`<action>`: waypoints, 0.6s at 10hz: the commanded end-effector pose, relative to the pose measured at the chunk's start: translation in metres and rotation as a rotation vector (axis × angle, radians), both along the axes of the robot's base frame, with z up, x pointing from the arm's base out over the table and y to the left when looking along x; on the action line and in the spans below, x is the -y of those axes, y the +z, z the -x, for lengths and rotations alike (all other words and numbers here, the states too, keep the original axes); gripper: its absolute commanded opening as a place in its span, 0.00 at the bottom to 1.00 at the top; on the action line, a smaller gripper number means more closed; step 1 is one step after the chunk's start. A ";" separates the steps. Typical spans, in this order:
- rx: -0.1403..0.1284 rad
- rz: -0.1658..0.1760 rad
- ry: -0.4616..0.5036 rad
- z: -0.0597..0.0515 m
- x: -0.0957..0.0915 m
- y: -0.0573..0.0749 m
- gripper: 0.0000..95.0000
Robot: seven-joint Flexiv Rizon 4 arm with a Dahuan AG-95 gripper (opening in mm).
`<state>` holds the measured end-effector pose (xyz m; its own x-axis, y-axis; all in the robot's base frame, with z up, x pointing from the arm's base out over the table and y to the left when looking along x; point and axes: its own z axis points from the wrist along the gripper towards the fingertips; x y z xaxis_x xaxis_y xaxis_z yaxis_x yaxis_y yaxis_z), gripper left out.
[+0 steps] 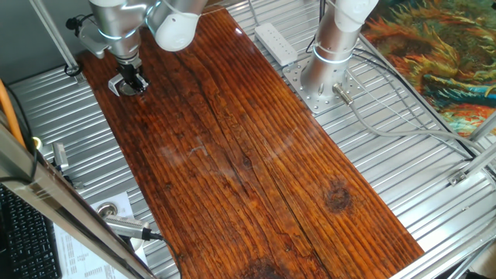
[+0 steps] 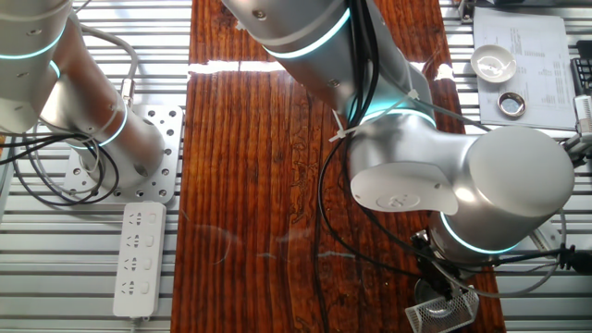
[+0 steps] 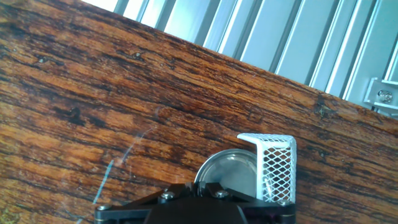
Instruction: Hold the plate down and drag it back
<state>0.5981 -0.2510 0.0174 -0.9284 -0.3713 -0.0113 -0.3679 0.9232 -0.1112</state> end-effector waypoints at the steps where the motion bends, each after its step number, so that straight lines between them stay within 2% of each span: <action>1: -0.001 -0.021 -0.002 -0.001 -0.001 -0.001 0.00; 3: -0.002 -0.034 -0.006 -0.001 -0.001 -0.001 0.00; 6: -0.003 -0.034 -0.004 -0.001 -0.001 -0.001 0.00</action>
